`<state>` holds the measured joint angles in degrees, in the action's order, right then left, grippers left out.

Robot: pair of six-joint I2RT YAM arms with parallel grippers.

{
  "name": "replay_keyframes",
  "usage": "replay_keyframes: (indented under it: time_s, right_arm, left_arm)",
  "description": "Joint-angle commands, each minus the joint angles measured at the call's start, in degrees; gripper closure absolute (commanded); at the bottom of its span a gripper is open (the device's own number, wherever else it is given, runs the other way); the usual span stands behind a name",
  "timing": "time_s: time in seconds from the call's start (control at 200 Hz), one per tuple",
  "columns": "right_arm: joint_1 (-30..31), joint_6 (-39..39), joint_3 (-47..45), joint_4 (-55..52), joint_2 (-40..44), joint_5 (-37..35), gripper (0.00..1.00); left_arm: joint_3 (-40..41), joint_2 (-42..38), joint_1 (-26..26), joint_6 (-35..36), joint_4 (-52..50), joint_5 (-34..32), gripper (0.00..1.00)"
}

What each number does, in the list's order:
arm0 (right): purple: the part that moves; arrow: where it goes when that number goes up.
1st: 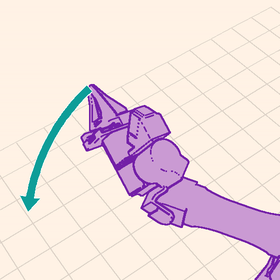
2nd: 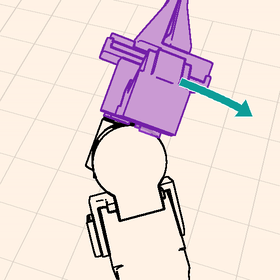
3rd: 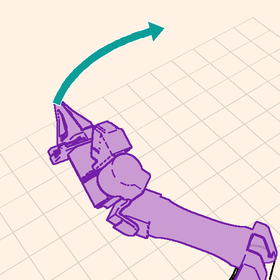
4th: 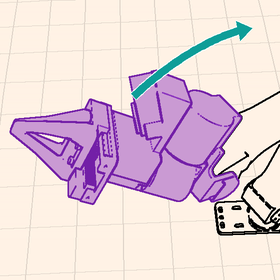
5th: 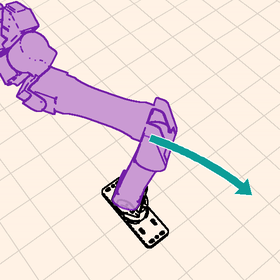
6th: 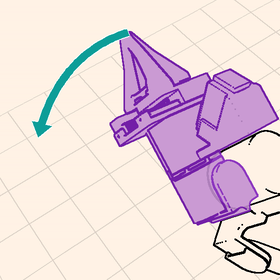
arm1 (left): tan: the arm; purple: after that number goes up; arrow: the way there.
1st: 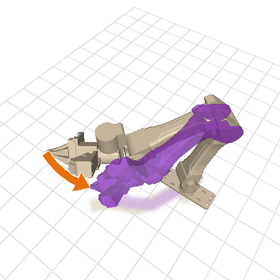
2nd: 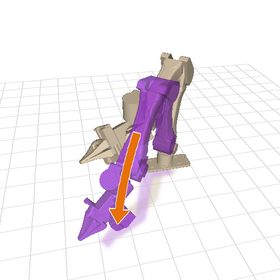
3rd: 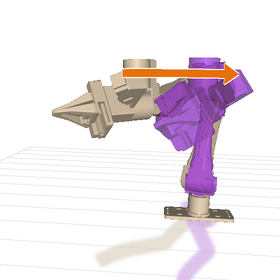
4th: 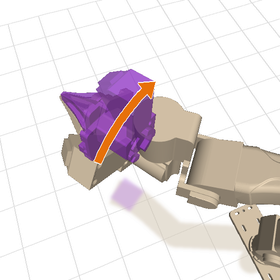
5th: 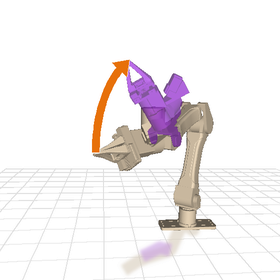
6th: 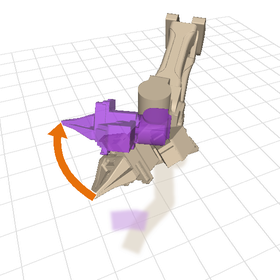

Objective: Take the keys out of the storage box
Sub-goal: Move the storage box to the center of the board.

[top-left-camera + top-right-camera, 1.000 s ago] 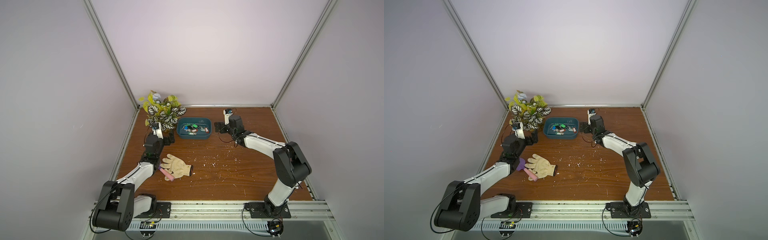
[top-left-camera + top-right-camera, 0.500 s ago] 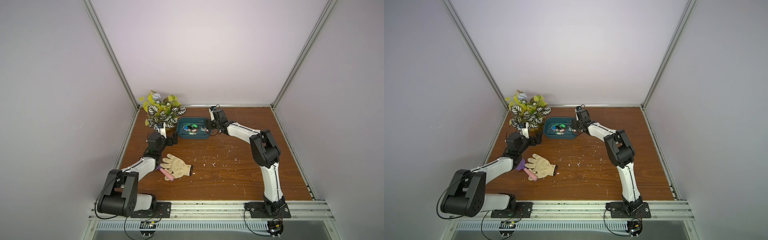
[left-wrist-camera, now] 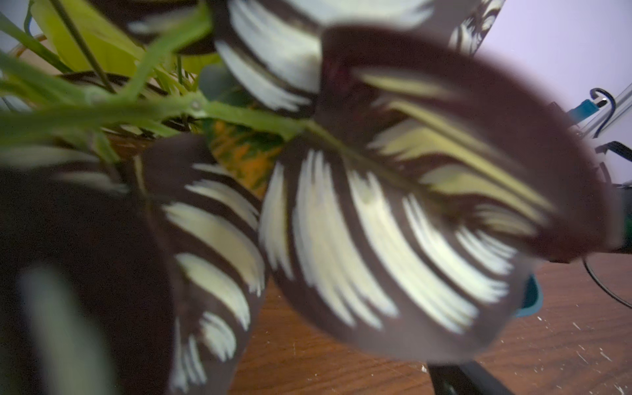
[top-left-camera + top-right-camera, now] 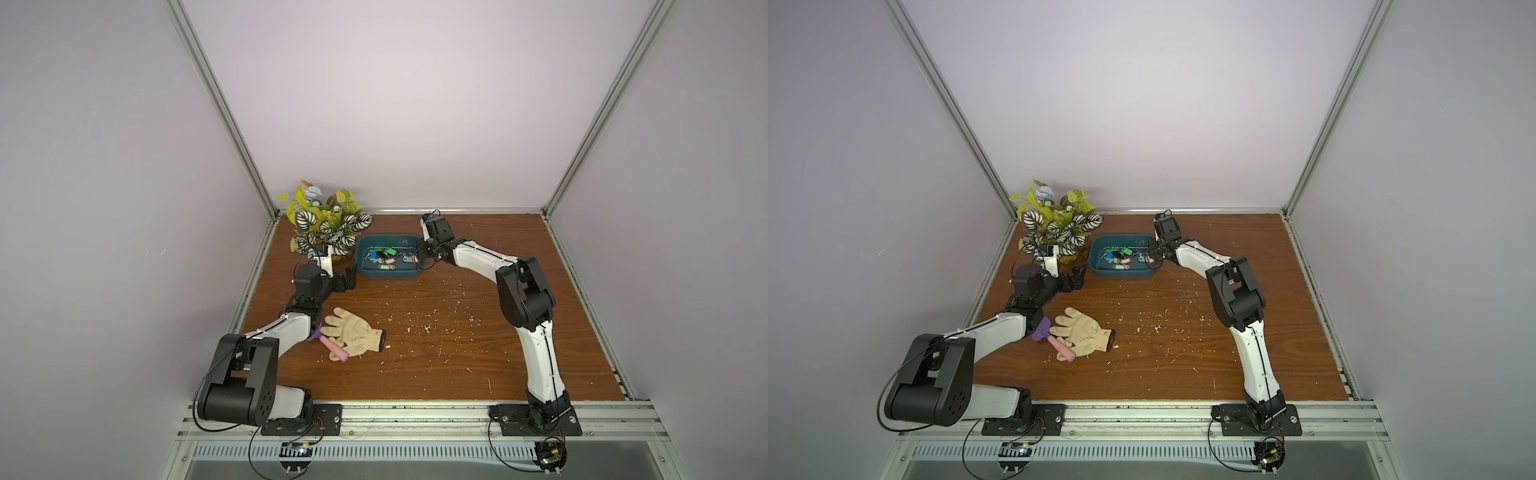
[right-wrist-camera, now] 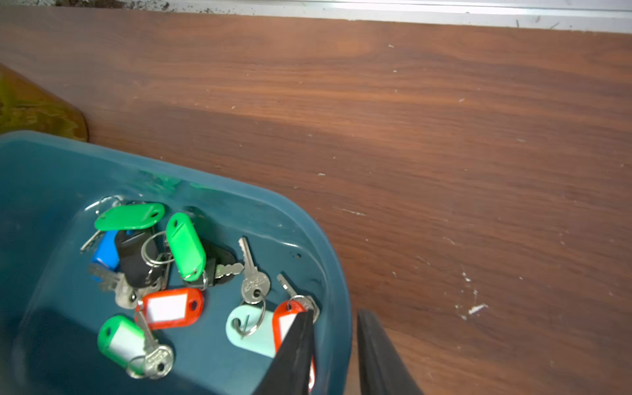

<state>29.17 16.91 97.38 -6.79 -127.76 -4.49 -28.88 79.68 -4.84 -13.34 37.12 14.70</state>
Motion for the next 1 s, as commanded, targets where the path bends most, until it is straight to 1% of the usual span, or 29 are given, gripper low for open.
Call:
replay_keyframes:
  time_s: [0.0, 0.075, 0.225, 0.425, 0.53, 0.65, 0.751, 0.931, 0.996]
  right_arm:
    - [-0.98, 1.02, 1.25, -1.39, 1.27, -1.57, 0.75]
    - [-1.47, 1.18, 0.98, -1.73, 1.54, -1.51, 0.77]
    - [-2.48, 1.65, -0.20, -3.75, 2.72, -3.78, 0.78]
    - [-4.45, 4.06, -7.02, -2.15, 6.99, -7.57, 0.79]
    - [-5.76, 5.73, -10.52, -0.46, 9.02, -8.90, 0.81]
    - [-7.04, 6.30, -13.49, 1.43, 10.82, -9.90, 0.81]
    - [-8.41, 6.07, -14.44, 2.34, 11.43, -8.86, 0.81]
    - [-10.21, 4.01, -13.25, 3.29, 10.51, -5.46, 0.81]
    - [-10.53, 2.84, -12.72, 3.91, 10.06, -4.57, 0.77]
  left_arm:
    - [-1.18, 0.77, 1.16, -0.10, 2.30, 3.13, 0.00]
    - [-1.24, 1.17, 1.66, -0.39, 2.77, 4.06, 0.00]
    - [-1.44, 1.70, 1.98, -0.63, 3.04, 5.20, 0.00]
    - [-1.68, 2.14, 1.96, -0.81, 3.38, 6.30, 0.00]
    - [-1.88, 2.50, 1.92, -0.89, 3.39, 7.09, 0.00]
    - [-1.91, 2.51, 2.01, -0.96, 3.57, 7.69, 0.00]
    - [-1.88, 2.65, 2.00, -1.06, 3.71, 7.92, 0.00]
    - [-2.11, 3.27, 1.90, -1.69, 4.35, 9.14, 0.00]
    - [-2.05, 3.58, 1.93, -2.33, 5.19, 9.88, 0.00]
